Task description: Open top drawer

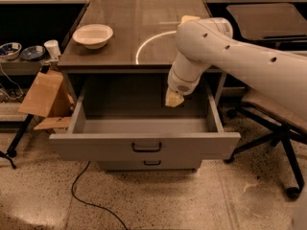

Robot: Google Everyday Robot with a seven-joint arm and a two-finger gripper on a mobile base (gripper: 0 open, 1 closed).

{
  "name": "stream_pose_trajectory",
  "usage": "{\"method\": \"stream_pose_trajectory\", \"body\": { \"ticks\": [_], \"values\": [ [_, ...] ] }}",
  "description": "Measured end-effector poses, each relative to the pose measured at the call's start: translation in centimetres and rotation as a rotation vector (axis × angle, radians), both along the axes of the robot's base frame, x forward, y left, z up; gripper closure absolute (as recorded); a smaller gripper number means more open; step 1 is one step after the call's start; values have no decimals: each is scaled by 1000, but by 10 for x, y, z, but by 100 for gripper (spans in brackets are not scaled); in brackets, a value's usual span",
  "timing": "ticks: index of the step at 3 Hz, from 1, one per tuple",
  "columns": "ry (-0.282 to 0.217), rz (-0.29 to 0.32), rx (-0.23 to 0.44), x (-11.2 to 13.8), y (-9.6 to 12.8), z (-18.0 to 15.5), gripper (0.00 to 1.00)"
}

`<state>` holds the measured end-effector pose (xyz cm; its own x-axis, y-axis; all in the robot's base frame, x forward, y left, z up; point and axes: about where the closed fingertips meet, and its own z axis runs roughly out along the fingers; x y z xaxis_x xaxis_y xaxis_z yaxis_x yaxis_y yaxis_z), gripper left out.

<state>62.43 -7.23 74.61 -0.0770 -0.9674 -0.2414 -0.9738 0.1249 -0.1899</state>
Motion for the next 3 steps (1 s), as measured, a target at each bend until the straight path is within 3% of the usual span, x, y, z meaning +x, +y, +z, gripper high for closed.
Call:
{"method": "stream_pose_trajectory", "body": {
  "ticks": [1, 2, 3],
  "values": [
    [95, -7, 15, -3, 4, -48, 100],
    [172, -3, 13, -12, 3, -77, 100],
    [243, -10, 8, -28, -8, -97, 81]
  ]
}}
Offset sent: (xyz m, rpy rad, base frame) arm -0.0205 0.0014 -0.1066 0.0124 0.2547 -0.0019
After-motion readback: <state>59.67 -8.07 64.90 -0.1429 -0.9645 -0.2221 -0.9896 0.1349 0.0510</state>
